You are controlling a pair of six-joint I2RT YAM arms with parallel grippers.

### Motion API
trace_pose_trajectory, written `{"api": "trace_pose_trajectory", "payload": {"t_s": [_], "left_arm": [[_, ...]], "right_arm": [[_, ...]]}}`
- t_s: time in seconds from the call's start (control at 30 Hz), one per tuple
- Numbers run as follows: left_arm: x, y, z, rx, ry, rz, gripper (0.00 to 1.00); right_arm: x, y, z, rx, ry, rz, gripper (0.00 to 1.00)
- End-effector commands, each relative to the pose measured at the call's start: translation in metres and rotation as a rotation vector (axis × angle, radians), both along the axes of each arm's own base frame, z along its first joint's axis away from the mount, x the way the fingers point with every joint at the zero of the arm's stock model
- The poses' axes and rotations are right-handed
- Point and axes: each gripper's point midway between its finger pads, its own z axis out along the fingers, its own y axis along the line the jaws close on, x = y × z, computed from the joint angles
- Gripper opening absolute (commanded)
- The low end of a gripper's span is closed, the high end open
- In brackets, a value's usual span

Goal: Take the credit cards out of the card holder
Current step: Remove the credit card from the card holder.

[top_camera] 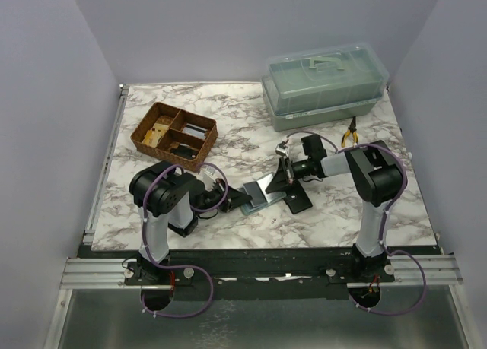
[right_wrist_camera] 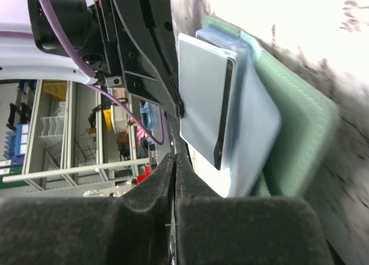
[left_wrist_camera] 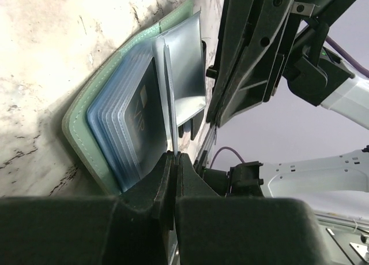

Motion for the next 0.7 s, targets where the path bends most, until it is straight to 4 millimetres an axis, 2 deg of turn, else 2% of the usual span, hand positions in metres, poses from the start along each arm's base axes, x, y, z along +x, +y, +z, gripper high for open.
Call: {"api": "trace_pose_trajectory", "payload": {"t_s": [0.0, 0.07, 0.17, 0.3, 0.47, 0.57, 0.67], "left_arm": [[0.011, -0.002, 0.039, -0.101, -0.133, 0.031, 0.0], [0.014, 0.001, 0.046, -0.116, -0.131, 0.064, 0.0], [0.018, 0.003, 0.056, -0.147, -0.12, 0.097, 0.0], [0.018, 0.001, 0.067, -0.168, -0.153, 0.08, 0.0], [0.005, -0.008, 0.084, -0.139, -0.341, -0.034, 0.0], [0.0, -0.006, 0.092, -0.113, -0.441, -0.048, 0.0], [-0.002, -0.005, 0.105, -0.111, -0.528, -0.05, 0.0]], "right_arm": [[-0.005, 0.007, 0.001, 0.005, -0.016, 0.042, 0.11], [-0.002, 0.008, 0.01, 0.014, -0.065, 0.047, 0.21], [0.0, 0.008, 0.025, 0.023, -0.164, 0.043, 0.31], [0.002, 0.007, 0.026, 0.003, -0.193, 0.018, 0.35], [0.0, 0.008, 0.027, 0.016, -0.141, 0.013, 0.38], [0.001, 0.008, 0.035, 0.018, -0.164, 0.007, 0.46], [0.003, 0.008, 0.041, 0.016, -0.193, 0.0, 0.48]]}}
